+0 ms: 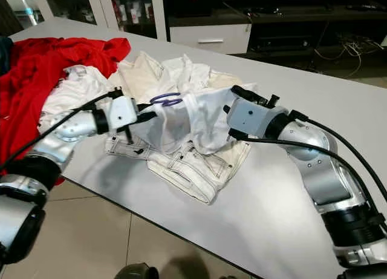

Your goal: Hang hanger

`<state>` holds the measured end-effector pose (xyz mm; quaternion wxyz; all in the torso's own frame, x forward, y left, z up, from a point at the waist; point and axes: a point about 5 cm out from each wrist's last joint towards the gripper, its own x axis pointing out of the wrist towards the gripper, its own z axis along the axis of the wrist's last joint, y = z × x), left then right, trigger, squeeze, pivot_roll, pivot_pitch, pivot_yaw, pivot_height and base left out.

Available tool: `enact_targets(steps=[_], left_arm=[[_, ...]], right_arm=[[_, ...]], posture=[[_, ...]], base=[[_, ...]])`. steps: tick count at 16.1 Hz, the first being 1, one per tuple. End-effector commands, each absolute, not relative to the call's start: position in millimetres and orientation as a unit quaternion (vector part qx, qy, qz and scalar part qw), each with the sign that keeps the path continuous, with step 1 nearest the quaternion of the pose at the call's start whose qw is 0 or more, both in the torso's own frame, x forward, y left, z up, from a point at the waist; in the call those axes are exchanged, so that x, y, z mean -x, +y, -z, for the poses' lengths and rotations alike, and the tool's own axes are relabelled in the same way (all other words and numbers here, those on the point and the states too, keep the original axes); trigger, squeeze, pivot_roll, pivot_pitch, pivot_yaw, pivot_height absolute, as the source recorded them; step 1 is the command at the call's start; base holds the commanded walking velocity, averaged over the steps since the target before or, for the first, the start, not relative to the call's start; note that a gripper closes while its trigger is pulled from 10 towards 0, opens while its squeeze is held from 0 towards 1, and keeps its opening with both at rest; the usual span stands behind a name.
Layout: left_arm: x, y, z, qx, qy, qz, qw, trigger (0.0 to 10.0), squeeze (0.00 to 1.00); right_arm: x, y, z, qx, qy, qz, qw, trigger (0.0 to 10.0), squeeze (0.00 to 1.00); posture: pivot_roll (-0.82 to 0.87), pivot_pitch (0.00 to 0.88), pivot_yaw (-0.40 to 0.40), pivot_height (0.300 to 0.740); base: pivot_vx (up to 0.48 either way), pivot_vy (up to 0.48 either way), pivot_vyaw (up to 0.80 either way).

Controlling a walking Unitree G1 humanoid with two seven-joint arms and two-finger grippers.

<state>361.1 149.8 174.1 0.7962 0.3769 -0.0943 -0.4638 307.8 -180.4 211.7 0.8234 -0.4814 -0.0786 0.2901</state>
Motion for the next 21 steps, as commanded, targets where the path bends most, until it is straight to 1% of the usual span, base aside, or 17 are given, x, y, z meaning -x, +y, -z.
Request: enact_targets(steps=[1, 2, 3, 6, 7, 8, 9, 11, 15, 16, 17, 18, 20, 21], left_arm=[[-360.5, 151.8, -180.7, -0.387, -0.107, 0.468, 0.787, 10.0, 0.00], [-360.0, 155.5, -182.2, -0.396, -0.103, 0.475, 0.779, 10.0, 0.00], [-359.9, 157.2, -183.1, -0.404, -0.100, 0.478, 0.773, 10.0, 0.00], [-360.5, 159.2, -184.4, -0.424, -0.091, 0.485, 0.759, 10.0, 0.00], [-360.8, 158.5, -185.4, -0.426, -0.092, 0.488, 0.756, 10.0, 0.00], [-360.9, 155.0, -188.0, -0.430, -0.100, 0.494, 0.749, 10.0, 0.00], [-360.8, 153.4, -188.4, -0.436, -0.100, 0.497, 0.744, 10.0, 0.00], [-359.9, 151.0, -187.5, -0.444, -0.101, 0.504, 0.734, 10.0, 0.00], [-358.3, 149.3, -187.9, -0.447, -0.111, 0.508, 0.728, 10.0, 0.00], [-358.1, 149.4, -187.8, -0.447, -0.112, 0.508, 0.728, 10.0, 0.00], [-358.1, 149.6, -187.8, -0.447, -0.113, 0.507, 0.728, 10.0, 0.00], [-358.1, 149.8, -187.9, -0.447, -0.114, 0.505, 0.729, 10.0, 0.00], [-359.0, 150.9, -187.8, -0.449, -0.116, 0.495, 0.734, 10.0, 0.00], [-360.9, 152.6, -187.4, -0.446, -0.113, 0.481, 0.746, 10.0, 0.00]], right_arm=[[-308.5, -178.1, -218.3, 0.493, -0.086, -0.302, 0.811, 10.0, 0.00], [-305.5, -178.0, -218.0, 0.493, -0.080, -0.324, 0.803, 10.0, 0.71], [-303.5, -179.5, -218.4, 0.493, -0.074, -0.333, 0.800, 10.0, 1.00], [-301.9, -182.2, -223.7, 0.497, -0.069, -0.343, 0.794, 10.0, 1.00], [-300.2, -182.4, -220.8, 0.500, -0.058, -0.358, 0.786, 10.0, 1.00], [-300.5, -181.0, -214.6, 0.502, -0.047, -0.367, 0.782, 10.0, 0.18], [-301.8, -179.0, -213.4, 0.501, -0.046, -0.368, 0.782, 10.0, 0.00], [-304.5, -176.8, -208.4, 0.494, -0.035, -0.371, 0.786, 10.0, 0.00], [-312.0, -173.5, -198.1, 0.471, -0.018, -0.368, 0.802, 10.0, 0.00], [-313.6, -172.7, -194.9, 0.467, -0.012, -0.369, 0.804, 9.1, 0.00], [-314.6, -172.1, -192.5, 0.465, -0.008, -0.369, 0.805, 4.7, 0.00], [-314.9, -171.5, -191.3, 0.469, -0.007, -0.371, 0.802, 2.7, 0.00], [-317.1, -172.4, -192.9, 0.473, -0.009, -0.361, 0.804, 5.9, 0.00], [-320.8, -176.1, -197.3, 0.478, -0.014, -0.336, 0.812, 10.0, 0.00]], posture=[[0.12, 0.000, 0.042, 0.740], [0.12, 0.000, 0.044, 0.740], [0.12, 0.000, 0.046, 0.740], [0.12, 0.000, 0.049, 0.740], [0.12, 0.000, 0.050, 0.740], [0.12, 0.000, 0.049, 0.740], [0.12, 0.000, 0.049, 0.740], [0.13, 0.000, 0.048, 0.740], [0.13, 0.000, 0.045, 0.740], [0.14, 0.000, 0.043, 0.740], [0.14, 0.000, 0.043, 0.740], [0.14, 0.000, 0.043, 0.740], [0.14, 0.000, 0.038, 0.740], [0.14, 0.000, 0.038, 0.740]], base=[[0.000, 0.000, 0.00], [0.000, 0.000, 0.00], [0.000, 0.000, 0.00], [0.000, 0.000, 0.00], [0.000, 0.000, 0.00], [0.000, 0.000, 0.00], [0.000, 0.000, 0.00], [0.000, 0.000, 0.00], [0.000, 0.000, 0.00], [0.000, 0.000, 0.00], [0.000, 0.000, 0.00], [0.000, 0.000, 0.00], [0.000, 0.000, 0.00], [0.000, 0.000, 0.00]])
